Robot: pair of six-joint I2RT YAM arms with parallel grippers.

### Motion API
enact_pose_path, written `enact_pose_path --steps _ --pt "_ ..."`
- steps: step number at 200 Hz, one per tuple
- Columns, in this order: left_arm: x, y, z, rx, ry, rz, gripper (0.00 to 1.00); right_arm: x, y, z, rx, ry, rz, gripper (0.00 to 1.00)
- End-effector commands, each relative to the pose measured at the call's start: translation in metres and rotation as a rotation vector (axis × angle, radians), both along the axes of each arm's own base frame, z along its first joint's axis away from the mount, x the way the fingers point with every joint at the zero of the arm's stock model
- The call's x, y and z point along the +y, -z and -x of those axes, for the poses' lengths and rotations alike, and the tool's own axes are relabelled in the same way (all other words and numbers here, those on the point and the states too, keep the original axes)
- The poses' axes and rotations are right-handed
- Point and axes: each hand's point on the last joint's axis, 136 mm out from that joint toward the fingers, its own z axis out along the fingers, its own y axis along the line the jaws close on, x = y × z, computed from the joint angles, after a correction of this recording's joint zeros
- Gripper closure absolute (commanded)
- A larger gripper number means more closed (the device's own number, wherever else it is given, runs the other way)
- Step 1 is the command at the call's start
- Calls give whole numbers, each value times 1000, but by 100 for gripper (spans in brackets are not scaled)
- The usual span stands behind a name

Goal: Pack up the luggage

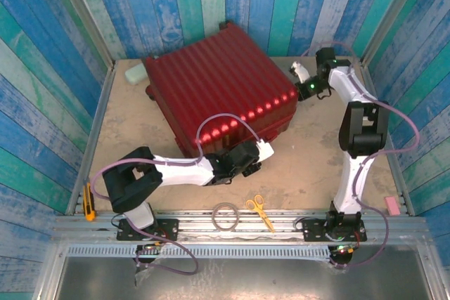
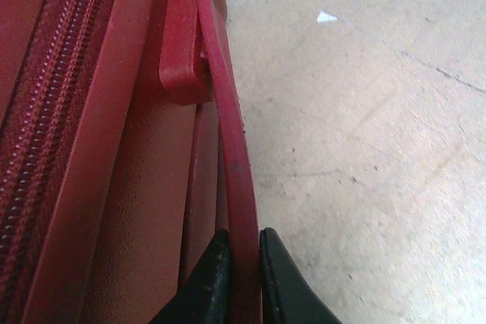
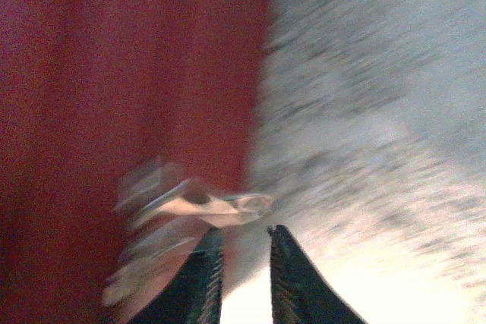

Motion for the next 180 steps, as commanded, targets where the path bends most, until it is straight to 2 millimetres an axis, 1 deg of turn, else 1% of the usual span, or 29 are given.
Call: enact_pose_path --steps 1,6,10,12,14,19,33,49,64,79,93,101,105,109,114,116,117,120,125,132,136,144,146,154,158,163,173,175,180 --pt "4 42 108 278 326 -136 96 -36 -14 -80 -245 231 105 52" --pt "3 39 105 267 321 -135 87 -40 -17 -79 -239 258 118 47" --pt "2 35 102 250 313 -133 75 -46 -19 -78 -235 284 133 44" --pt "1 33 100 239 304 -134 67 -47 -21 -78 -233 293 140 43" --pt "0 31 97 228 295 -133 63 -50 -22 -77 -233 305 147 42" --pt "-1 25 90 193 267 -128 56 -56 -25 -75 -229 336 161 40" --pt "-6 5 75 110 229 -111 44 -75 -35 -66 -224 424 177 36" --pt "-11 -27 59 7 190 -64 36 -100 -49 -54 -230 550 152 31" --pt "-15 -66 47 -91 162 9 31 -124 -62 -38 -234 668 99 29" --pt "-12 -112 35 -216 109 100 29 -143 -71 -19 -260 763 39 27" --pt "4 -164 22 -372 18 212 27 -146 -83 -3 -345 789 -5 23" --pt "21 -192 12 -478 -74 275 25 -142 -91 4 -418 774 -27 21" --pt "36 -215 9 -537 -133 330 24 -140 -93 9 -448 763 -39 19" --pt "50 -229 6 -587 -188 367 22 -137 -97 12 -490 751 -55 18" --pt "68 -246 1 -641 -256 411 20 -133 -103 17 -535 733 -75 13" --pt "75 -251 -1 -658 -282 428 19 -132 -104 19 -550 728 -82 9" --pt "78 -254 -2 -666 -293 436 19 -131 -105 21 -564 724 -87 4" --pt "88 -261 -5 -685 -324 457 19 -130 -107 22 -580 721 -90 1" --pt "108 -272 -13 -705 -392 492 19 -129 -108 27 -613 720 -93 0" --pt "134 -279 -27 -706 -490 522 19 -130 -109 33 -655 725 -91 0" --pt "149 -280 -34 -700 -550 538 19 -131 -109 35 -673 727 -90 0" --pt "191 -278 -53 -705 -717 563 19 -132 -105 40 -696 736 -83 0" --pt "208 -276 -58 -712 -781 567 19 -133 -105 41 -700 740 -82 0" --pt "260 -267 -67 -731 -986 619 16 -134 -96 44 -698 748 -75 0" --pt "283 -260 -69 -734 -1071 655 12 -134 -91 46 -692 748 -73 0" --pt "310 -252 -69 -736 -1156 709 10 -133 -85 47 -681 744 -69 0" --pt "352 -233 -65 -727 -1278 803 10 -132 -73 51 -656 741 -55 0" --pt "360 -230 -63 -727 -1306 826 10 -132 -67 53 -646 742 -49 0" --pt "380 -220 -57 -730 -1377 873 9 -133 -63 55 -639 743 -44 0"
